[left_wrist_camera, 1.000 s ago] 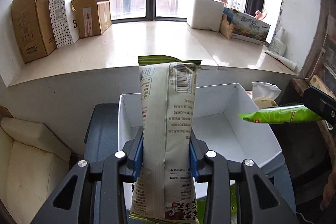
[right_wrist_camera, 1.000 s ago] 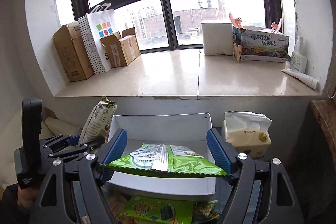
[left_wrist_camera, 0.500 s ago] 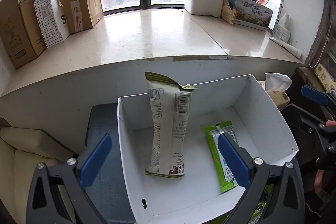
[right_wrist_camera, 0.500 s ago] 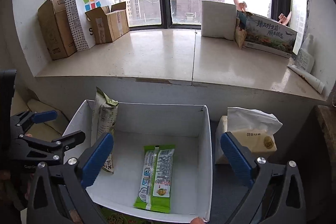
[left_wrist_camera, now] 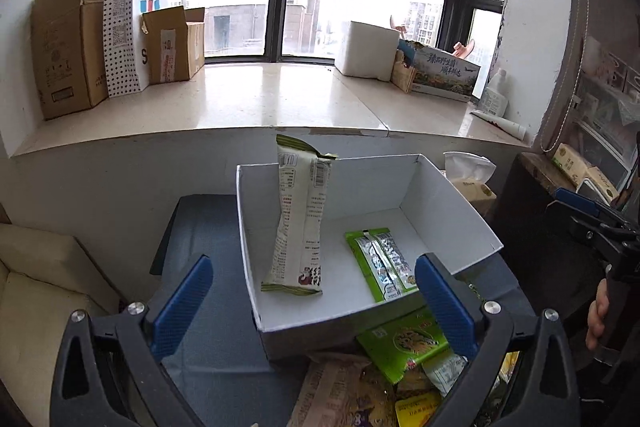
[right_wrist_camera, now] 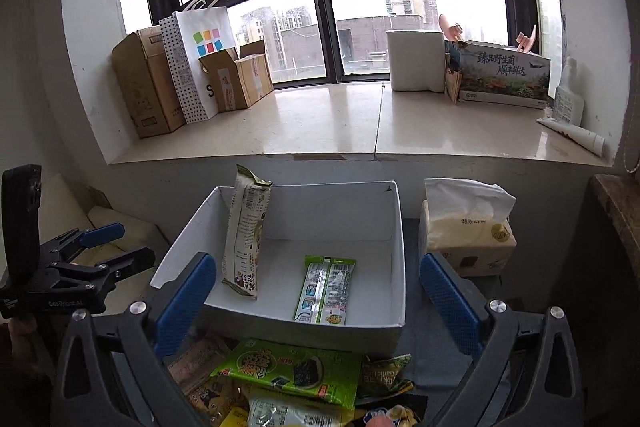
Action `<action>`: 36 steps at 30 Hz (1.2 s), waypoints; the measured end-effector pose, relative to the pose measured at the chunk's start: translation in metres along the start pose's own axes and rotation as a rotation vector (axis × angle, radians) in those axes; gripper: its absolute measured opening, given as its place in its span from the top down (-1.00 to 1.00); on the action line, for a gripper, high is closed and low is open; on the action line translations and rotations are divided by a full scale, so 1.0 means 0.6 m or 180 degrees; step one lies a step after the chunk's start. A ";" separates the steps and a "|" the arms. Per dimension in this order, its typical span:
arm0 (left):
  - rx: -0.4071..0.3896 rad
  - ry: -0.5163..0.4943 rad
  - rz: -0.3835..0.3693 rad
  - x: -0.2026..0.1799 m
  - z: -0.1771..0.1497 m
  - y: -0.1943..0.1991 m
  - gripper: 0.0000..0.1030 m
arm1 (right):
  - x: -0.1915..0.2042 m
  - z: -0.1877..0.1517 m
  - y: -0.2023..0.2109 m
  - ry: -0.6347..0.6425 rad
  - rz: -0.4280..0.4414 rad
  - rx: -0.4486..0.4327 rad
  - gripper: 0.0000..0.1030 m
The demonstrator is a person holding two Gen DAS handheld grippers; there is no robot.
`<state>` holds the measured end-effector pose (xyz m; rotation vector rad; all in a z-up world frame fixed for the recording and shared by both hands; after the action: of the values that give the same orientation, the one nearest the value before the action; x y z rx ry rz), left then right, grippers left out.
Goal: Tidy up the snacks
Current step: 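Lower the right tool onto the yellow-and-black chip bag and grasp it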
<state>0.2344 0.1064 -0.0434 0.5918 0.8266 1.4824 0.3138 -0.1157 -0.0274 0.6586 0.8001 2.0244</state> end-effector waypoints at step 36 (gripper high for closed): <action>0.0274 -0.0154 -0.0235 -0.088 -0.291 0.082 -1.00 | -0.093 -0.283 -0.116 -0.0322 -0.0343 0.0924 -1.00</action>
<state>0.0724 0.0308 -0.1047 0.6523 0.8688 1.3657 0.2601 -0.1821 -0.1993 0.8549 1.0566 1.7794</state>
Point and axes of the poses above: each gripper's, at about its wrist camera, not at the fingertips, and y roughly against the way its jaws point, x to its left, z to its top, the point moved 5 cm from there along -y, roughly the way its jaws point, and after that the axes turned 14 degrees about x, right-handed, at the moved point
